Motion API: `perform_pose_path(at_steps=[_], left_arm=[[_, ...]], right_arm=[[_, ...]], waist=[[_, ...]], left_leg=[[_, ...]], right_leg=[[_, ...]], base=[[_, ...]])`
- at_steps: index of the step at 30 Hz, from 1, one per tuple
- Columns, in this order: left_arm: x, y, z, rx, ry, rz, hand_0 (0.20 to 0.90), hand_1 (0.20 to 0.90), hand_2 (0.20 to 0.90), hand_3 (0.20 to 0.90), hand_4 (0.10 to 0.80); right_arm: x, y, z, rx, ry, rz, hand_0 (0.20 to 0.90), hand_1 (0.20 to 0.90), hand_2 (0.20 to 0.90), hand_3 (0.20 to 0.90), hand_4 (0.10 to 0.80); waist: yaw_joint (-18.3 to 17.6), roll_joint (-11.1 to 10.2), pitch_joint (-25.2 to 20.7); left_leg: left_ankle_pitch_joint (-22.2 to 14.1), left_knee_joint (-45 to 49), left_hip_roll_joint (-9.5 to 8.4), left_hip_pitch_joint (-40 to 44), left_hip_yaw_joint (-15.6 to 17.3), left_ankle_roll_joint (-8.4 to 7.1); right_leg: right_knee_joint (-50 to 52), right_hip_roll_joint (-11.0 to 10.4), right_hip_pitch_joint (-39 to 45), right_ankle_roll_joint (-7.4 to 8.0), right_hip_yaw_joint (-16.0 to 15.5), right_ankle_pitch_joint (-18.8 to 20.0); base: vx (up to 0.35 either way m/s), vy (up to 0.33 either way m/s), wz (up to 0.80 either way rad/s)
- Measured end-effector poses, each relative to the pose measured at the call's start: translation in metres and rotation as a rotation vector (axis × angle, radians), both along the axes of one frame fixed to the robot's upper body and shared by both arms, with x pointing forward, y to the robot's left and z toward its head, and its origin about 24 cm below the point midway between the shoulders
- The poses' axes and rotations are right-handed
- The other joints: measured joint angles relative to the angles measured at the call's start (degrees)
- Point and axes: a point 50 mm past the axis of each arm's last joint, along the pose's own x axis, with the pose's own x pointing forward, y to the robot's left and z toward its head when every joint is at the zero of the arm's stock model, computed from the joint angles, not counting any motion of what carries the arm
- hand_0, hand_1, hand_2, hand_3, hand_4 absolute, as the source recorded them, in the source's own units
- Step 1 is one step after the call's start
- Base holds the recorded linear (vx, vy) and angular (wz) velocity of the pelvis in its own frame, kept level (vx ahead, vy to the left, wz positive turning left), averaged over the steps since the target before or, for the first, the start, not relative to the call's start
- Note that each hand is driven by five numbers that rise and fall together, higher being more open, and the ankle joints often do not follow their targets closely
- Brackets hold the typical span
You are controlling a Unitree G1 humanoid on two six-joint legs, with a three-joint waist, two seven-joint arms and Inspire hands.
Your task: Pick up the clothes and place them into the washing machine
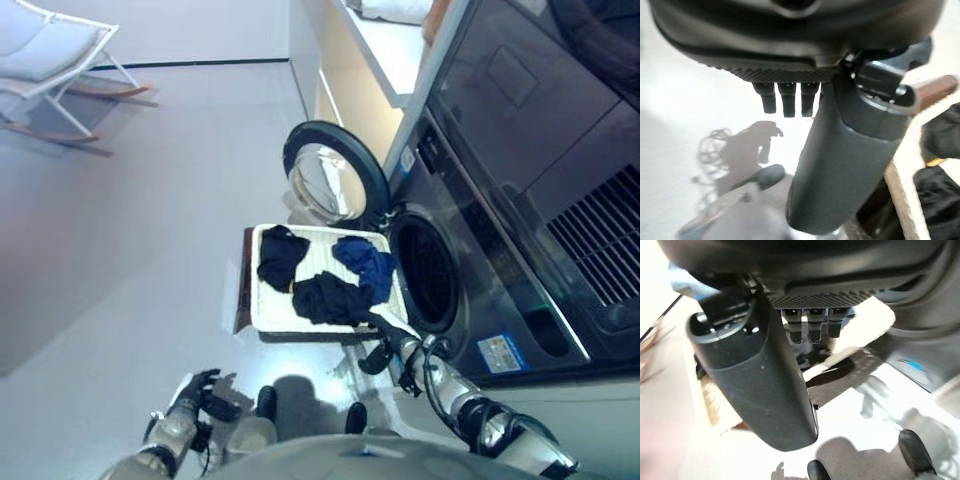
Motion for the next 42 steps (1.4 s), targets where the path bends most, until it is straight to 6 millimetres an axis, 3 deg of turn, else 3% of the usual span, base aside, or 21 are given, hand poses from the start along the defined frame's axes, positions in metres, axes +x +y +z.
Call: perform_pose_path(at_steps=[3,8,11,16,26,35,42], left_arm=[[-0.006,0.001,-0.001,0.006,0.009,0.010,0.900,0.900,0.900,0.900,0.800],[0.014,-0.001,0.004,0.007,-0.046,-0.009,0.900,0.900,0.900,0.900,0.800],[0.042,-0.007,0.013,0.018,-0.123,-0.048,0.900,0.900,0.900,0.900,0.800],[0.078,-0.012,0.027,0.030,-0.224,-0.040,0.900,0.900,0.900,0.900,0.800],[0.117,-0.019,0.048,0.022,-0.384,0.009,0.900,0.900,0.900,0.900,0.800],[0.132,-0.028,0.057,0.016,-0.447,-0.005,0.900,0.900,0.900,0.900,0.800],[0.150,-0.040,0.068,-0.014,-0.511,-0.019,0.900,0.900,0.900,0.900,0.800]], right_arm=[[0.008,-0.002,0.004,-0.045,-0.024,0.034,0.900,0.900,0.900,0.900,0.800],[0.043,-0.001,0.028,-0.166,-0.156,0.129,0.900,0.900,0.900,0.900,0.800],[0.076,-0.001,0.056,-0.226,-0.281,0.130,0.900,0.900,0.900,0.900,0.800],[0.124,0.018,0.110,-0.261,-0.483,0.163,0.900,0.900,0.900,0.900,0.800],[0.158,0.029,0.168,-0.295,-0.686,0.145,0.900,0.900,0.900,0.900,0.800],[0.178,0.003,0.197,-0.389,-0.738,0.017,0.900,0.900,0.900,0.900,0.800],[0.187,-0.017,0.219,-0.432,-0.775,-0.081,0.900,0.900,0.900,0.900,0.800]], waist=[[1.20,-0.15,0.14],[1.74,-0.36,1.05],[2.33,0.25,3.61],[3.93,0.94,10.17],[5.28,1.99,14.71],[5.89,2.97,15.29],[5.89,6.09,17.46]], left_leg=[[0.50,0.03,0.34,-0.86,-1.15,-0.20],[1.41,0.92,0.47,-5.51,-3.70,-0.58],[1.97,2.83,0.43,-10.83,-5.48,-0.71],[2.53,4.68,0.49,-15.69,-5.54,-0.61],[3.05,5.84,0.43,-21.70,-5.52,-0.27],[3.22,6.63,0.33,-25.57,-5.88,-0.21],[3.26,8.97,0.40,-30.18,-6.12,-0.15]], right_leg=[[-0.96,0.55,0.30,-0.31,-1.18,0.26],[-1.66,1.01,-1.97,-0.56,-3.84,0.44],[-1.12,1.13,-5.57,-1.06,-5.38,0.81],[1.33,0.97,-10.64,-1.26,-5.14,0.95],[3.20,0.67,-16.91,-1.27,-4.92,0.95],[3.35,0.62,-20.21,-1.27,-5.07,0.94],[5.64,0.54,-24.55,-1.29,-4.88,0.88]], base=[[-0.008,-0.034,0.22],[-0.162,-0.042,0.30],[-0.147,0.000,0.34],[-0.082,0.033,0.02],[0.007,-0.001,0.00],[-0.001,0.000,0.01],[-0.046,-0.006,0.01]])
